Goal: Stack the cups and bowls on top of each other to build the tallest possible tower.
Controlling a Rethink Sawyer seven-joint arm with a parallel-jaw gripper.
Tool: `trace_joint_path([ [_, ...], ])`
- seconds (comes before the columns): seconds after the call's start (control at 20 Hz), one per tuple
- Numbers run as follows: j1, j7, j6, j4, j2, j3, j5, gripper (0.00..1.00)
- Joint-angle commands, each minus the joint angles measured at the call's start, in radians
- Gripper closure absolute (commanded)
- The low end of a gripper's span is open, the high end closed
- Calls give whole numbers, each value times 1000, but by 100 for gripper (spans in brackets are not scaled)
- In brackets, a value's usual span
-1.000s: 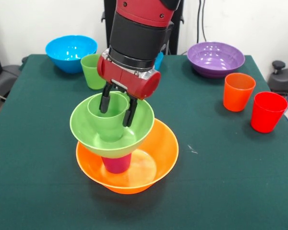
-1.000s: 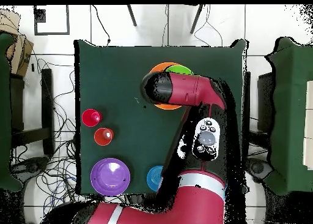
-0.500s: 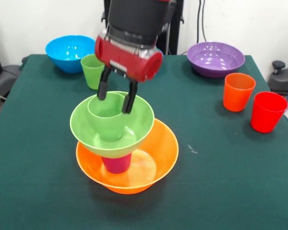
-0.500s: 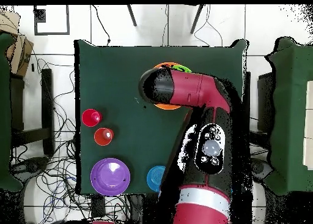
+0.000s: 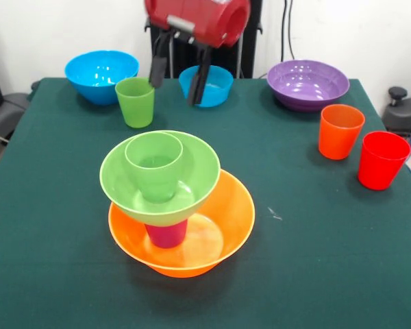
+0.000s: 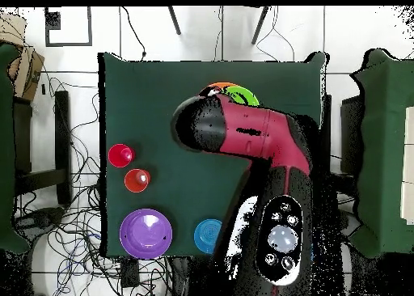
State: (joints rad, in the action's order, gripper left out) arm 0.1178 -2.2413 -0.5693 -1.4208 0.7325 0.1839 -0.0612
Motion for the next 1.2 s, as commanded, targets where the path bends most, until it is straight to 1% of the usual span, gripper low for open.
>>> trace_joint_path([
  [0.05, -91, -132, 58, -180, 34, -56, 2, 0],
  [0.2, -118, -176, 106, -197, 0, -46, 15, 0],
  [0.3, -147, -209, 117, -186, -30, -23, 25, 0],
  [0.45, -175, -233, 114, -175, -65, -7, 52, 0],
  [0.7, -214, -268, 154, -160, -128, 17, 93, 0],
  [0.85, -216, -257, 178, -164, -148, 19, 109, 0],
  [0.95, -205, -245, 214, -181, -159, 0, 121, 0],
  [1.05, -216, -245, 242, -190, -179, 5, 120, 0],
  [1.2, -233, -237, 281, -224, -189, 4, 112, 0],
])
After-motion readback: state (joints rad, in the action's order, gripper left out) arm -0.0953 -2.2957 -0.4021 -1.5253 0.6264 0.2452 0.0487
